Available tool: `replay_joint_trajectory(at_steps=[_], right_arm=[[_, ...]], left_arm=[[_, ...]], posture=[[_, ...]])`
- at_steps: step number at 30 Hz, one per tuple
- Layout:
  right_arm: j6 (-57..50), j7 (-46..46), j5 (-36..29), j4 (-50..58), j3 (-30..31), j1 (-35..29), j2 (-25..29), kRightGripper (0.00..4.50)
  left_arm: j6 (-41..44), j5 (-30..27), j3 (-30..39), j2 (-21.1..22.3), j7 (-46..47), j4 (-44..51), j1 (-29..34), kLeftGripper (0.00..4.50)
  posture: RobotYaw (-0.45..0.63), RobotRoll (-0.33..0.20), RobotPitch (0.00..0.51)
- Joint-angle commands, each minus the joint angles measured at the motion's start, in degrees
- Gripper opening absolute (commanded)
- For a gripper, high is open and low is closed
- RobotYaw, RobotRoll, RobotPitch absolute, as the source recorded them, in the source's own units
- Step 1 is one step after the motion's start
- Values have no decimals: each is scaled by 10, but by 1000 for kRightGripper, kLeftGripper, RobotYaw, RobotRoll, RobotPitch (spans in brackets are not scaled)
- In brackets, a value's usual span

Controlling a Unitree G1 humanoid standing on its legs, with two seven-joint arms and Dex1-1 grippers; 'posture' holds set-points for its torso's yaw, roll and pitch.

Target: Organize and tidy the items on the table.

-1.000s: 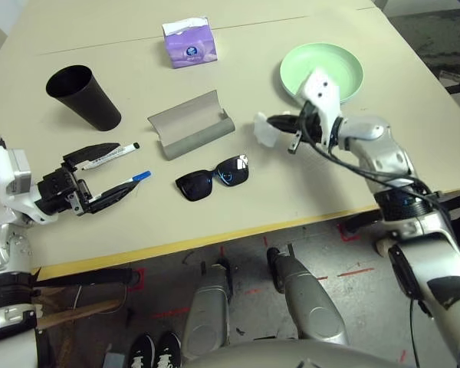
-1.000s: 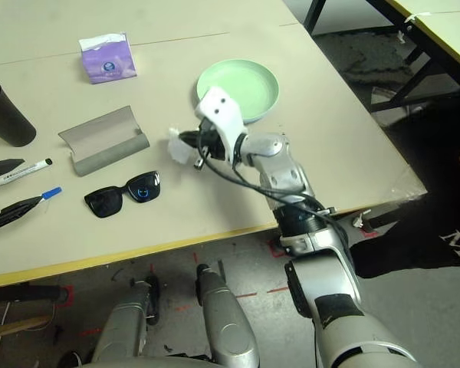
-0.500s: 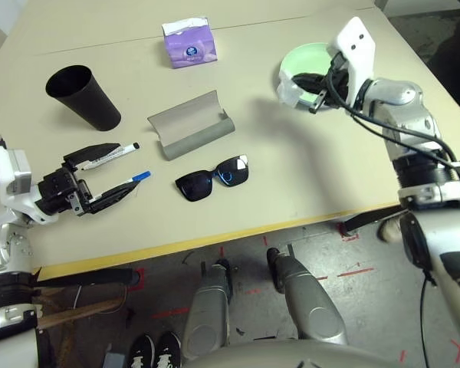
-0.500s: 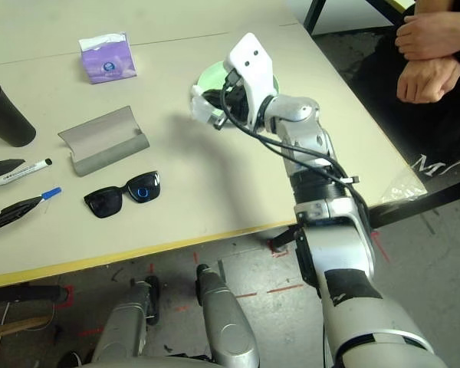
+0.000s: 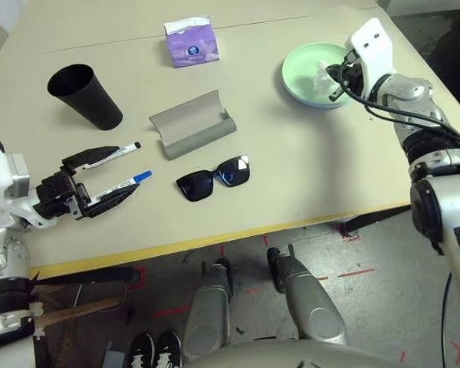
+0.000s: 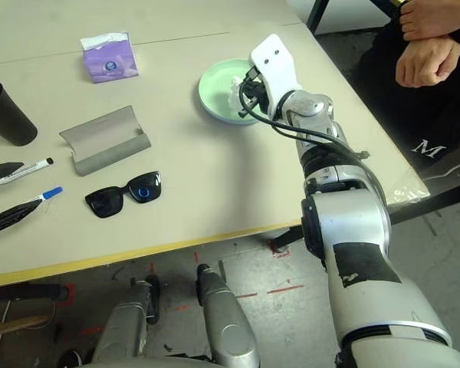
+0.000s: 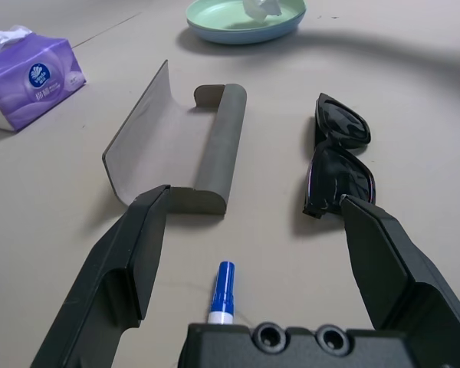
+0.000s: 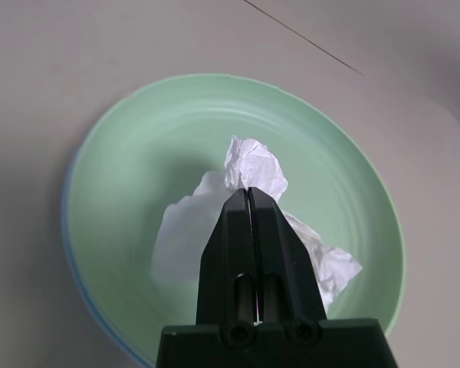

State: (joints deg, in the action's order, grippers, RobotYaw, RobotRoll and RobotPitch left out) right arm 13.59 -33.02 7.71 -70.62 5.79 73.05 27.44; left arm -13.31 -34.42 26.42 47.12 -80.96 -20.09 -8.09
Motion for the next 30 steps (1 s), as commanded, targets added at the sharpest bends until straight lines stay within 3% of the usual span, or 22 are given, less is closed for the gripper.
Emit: replay_joint_trajectory(at_steps=[1,9,10,13,20,23,26,28,30], right_arm=[[15,5,13,-15,0,6,-3,41],[8,3,13,-27,-9,20,8,41],[8,4,14,-27,-9,20,8,197],[9,3,15,-25,-10,23,7,948],[7,-16,11,-14,-15,27,21,3524],[-7,-75,-10,8,-27,25,30,4460],[-81,-219,-67,110,-41,-13,50,4460],[-185,-317,-116,273,-35,-89,83,4460],[-273,-355,-148,404,-32,-151,111,4460]], left_arm=[[7,-5,14,5,2,12,18,4500],[14,-5,21,6,4,19,23,4500],[15,-5,21,5,5,20,23,4500],[18,-6,18,2,5,22,20,4500],[21,-2,12,-3,5,20,12,4500],[22,-2,10,-4,2,19,9,4500],[25,-4,8,-6,-2,20,9,4500],[27,-5,6,-8,-5,19,8,4500],[29,-5,4,-9,-9,19,8,4500]], posture=[[-76,0,292],[-77,0,288],[-79,0,288],[-83,0,288],[-100,0,293],[-100,0,294],[-104,0,298],[-108,0,301],[-114,0,304]])
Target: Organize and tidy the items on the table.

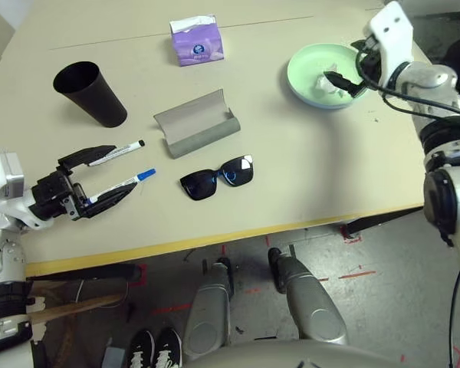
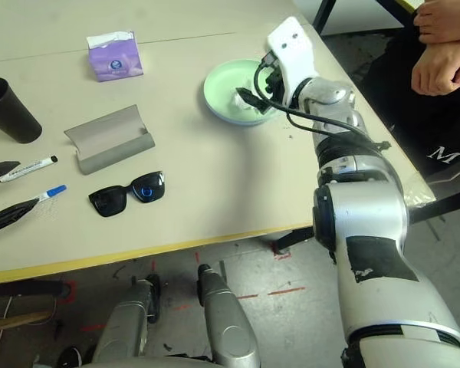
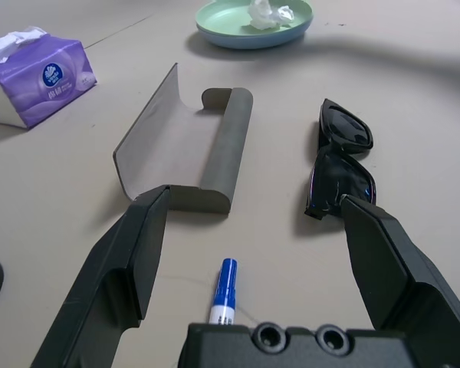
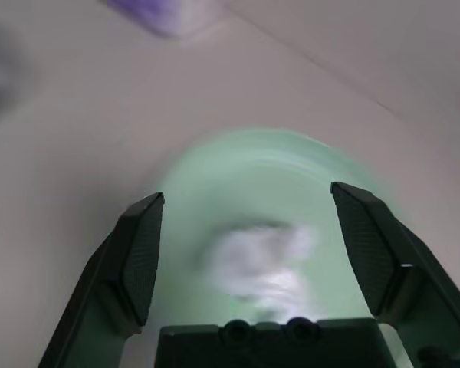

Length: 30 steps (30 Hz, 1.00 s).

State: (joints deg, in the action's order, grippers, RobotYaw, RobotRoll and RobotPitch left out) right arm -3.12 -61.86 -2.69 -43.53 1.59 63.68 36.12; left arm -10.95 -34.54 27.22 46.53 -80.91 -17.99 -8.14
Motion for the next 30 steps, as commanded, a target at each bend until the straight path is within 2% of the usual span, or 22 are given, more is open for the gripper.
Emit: replay_joint_trajectory(at_steps=[1,4,6,9,11,18,25,27,30], right_arm=[[-182,-88,-74,224,7,-104,53,4460],[-359,-125,-152,448,-3,-225,134,4460],[-416,-119,-185,536,-11,-265,161,4460],[-458,-99,-210,624,-11,-291,180,4460],[-489,-72,-228,661,-12,-282,171,4460],[-522,-7,-268,690,-11,-238,122,4460],[-483,-10,-265,674,17,-231,121,4460],[-481,-14,-266,668,23,-215,123,4460],[-475,-23,-252,653,55,-157,122,4460]], left_arm=[[5,-3,-7,-4,-12,-3,8,4500],[6,-1,-15,-6,-19,-10,2,4500],[6,1,-20,-5,-24,-16,-6,4500],[7,5,-24,-2,-30,-29,-20,4500],[6,8,-27,-1,-32,-39,-31,4500],[-3,12,-34,-14,-26,-42,-36,4500],[-7,11,-29,-11,-28,-43,-28,4500],[-7,10,-27,-8,-29,-44,-28,4500],[-10,12,-25,-4,-32,-51,-27,4500]], posture=[[-131,0,308],[-153,0,312],[-165,0,313],[-184,0,312],[-200,0,310],[-202,0,299],[-193,0,296],[-198,0,295],[-210,0,293]])
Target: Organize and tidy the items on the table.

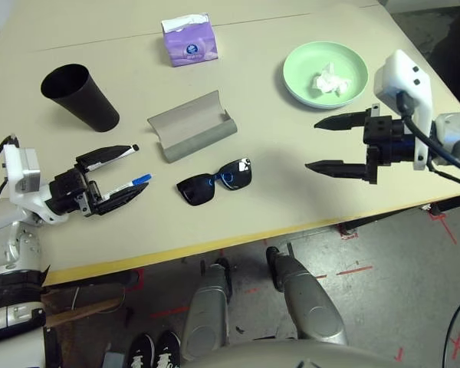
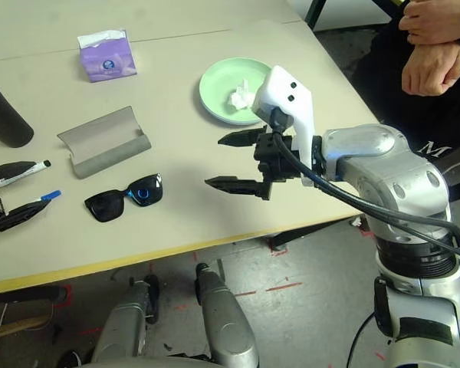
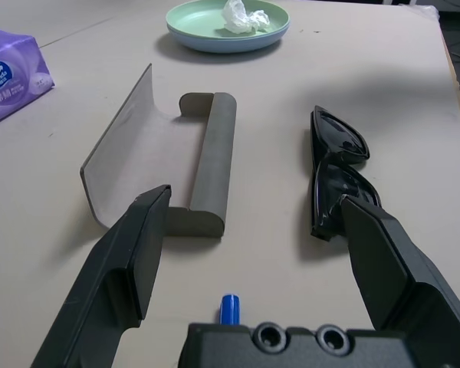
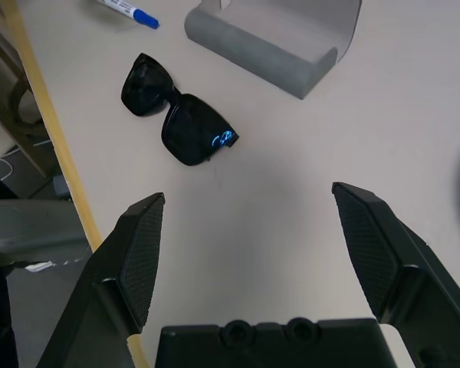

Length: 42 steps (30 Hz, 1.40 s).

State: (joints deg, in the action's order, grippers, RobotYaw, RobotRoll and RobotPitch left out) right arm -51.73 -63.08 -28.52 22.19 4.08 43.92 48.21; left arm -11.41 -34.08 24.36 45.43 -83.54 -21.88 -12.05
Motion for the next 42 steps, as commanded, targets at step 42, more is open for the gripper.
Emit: replay_joint_trajectory(at_steps=[42], right_arm=[[64,-40,246,-341,386,369,-392,4460]], left_arm=[[-48,7,13,19,-23,-80,0,4500]], posture=[[-186,0,288]])
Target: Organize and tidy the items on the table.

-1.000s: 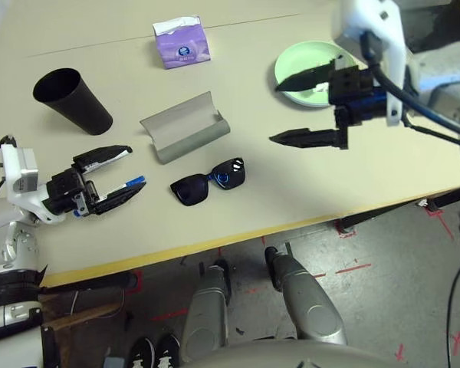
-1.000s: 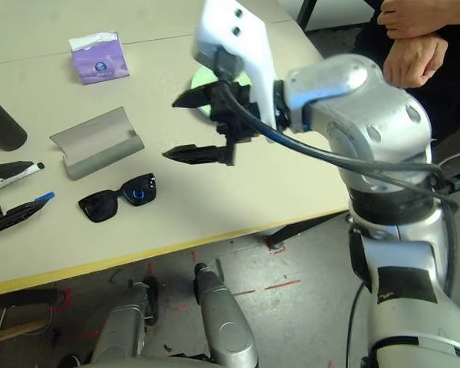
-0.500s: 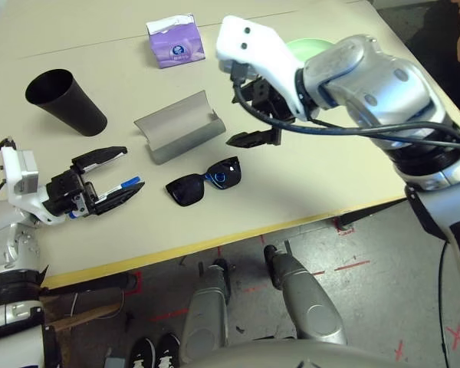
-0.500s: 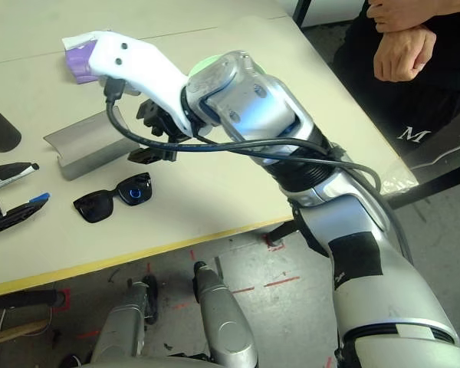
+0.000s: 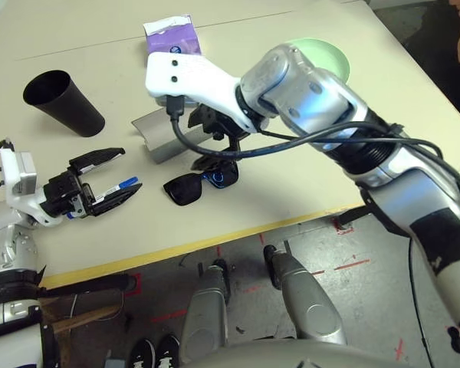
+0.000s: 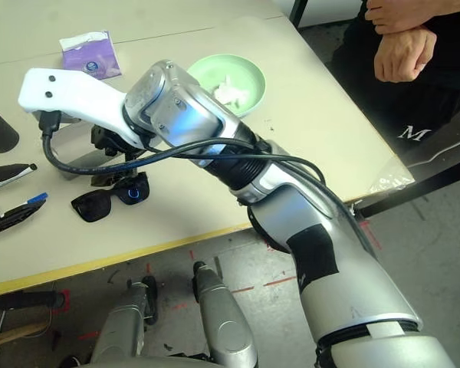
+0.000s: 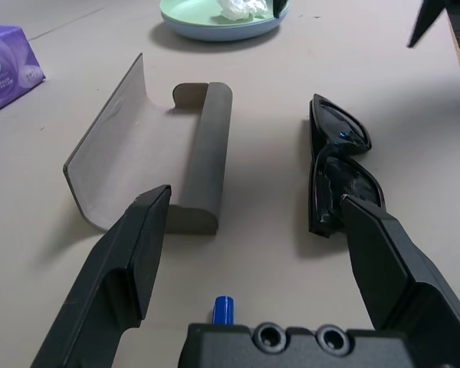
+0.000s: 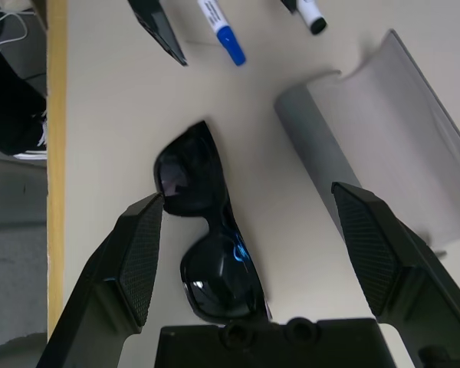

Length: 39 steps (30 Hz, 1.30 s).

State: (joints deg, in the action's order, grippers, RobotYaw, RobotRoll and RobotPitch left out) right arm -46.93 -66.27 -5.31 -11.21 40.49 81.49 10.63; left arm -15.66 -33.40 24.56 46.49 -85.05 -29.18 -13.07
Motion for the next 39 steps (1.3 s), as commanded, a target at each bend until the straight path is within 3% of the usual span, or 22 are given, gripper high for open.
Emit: replay_joint_trajectory(at_steps=[1,14,24,39], right_arm=[[22,-8,20,-12,26,-9,-21,4460],[81,-1,89,-73,62,-70,-66,4460],[151,22,130,-144,45,-87,-108,4460],[171,-44,165,-101,54,-117,-67,4460]], left_arm=[[-6,0,12,9,-10,-7,12,4500],[-6,-3,26,12,-15,-1,29,4500],[-8,-7,31,11,-14,5,39,4500],[-11,-6,24,5,-14,1,36,4500]], posture=[[-186,0,288],[-155,0,293],[-146,0,289],[-156,0,288]])
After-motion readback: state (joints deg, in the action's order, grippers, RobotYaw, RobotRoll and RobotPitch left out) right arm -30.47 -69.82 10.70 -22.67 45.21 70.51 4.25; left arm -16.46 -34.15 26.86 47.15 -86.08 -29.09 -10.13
